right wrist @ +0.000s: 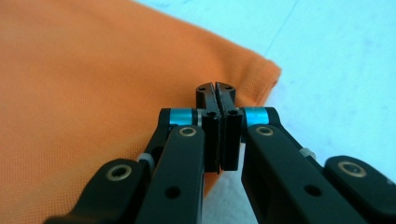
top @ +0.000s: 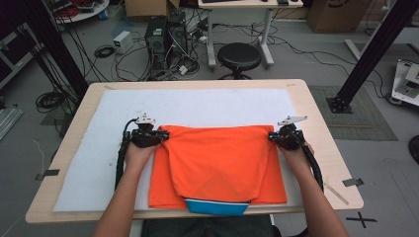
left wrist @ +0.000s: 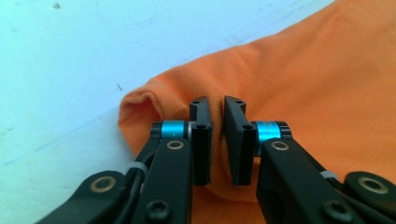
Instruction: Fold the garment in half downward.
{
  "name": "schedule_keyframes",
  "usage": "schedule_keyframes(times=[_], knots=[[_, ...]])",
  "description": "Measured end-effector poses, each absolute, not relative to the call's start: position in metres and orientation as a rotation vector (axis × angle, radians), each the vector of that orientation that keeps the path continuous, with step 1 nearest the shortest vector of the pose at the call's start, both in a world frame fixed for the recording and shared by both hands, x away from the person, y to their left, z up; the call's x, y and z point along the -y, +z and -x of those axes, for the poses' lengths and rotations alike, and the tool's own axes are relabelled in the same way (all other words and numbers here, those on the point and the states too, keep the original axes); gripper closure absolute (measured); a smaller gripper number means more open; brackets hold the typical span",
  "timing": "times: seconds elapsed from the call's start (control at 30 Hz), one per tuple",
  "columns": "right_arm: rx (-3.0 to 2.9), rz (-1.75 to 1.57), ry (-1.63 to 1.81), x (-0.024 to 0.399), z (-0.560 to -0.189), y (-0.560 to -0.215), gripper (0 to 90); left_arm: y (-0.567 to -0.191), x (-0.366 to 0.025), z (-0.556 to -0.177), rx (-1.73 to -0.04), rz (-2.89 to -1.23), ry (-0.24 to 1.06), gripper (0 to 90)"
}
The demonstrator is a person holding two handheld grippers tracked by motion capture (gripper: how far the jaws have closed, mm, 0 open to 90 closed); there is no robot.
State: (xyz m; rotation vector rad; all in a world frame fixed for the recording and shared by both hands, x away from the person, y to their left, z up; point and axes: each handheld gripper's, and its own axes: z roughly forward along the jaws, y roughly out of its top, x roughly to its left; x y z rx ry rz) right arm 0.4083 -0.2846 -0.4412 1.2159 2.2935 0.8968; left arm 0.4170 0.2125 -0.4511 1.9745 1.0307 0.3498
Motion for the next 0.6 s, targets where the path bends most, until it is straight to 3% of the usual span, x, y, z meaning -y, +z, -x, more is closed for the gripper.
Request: schedule_keyframes(times=[0.2,0.57,0.6], knots=[[-2.224,-1.227,0.947,0.289,-0.415,-0.440,90.0,-0.447,-0.210,-0.417,-1.005,-1.962,0.433,85.4],[-2.242,-1.254,0.906,0.284,-0.432,-0.449,90.0,-0.452,-0.212,-0.419,-1.027,-1.966,0.432,84.2],[-2.240,-1.258,0.913,0.284,-0.431,-0.449,86.8,-0.452,-0.212,-0.419,-1.025,-1.971,0.438,82.2]])
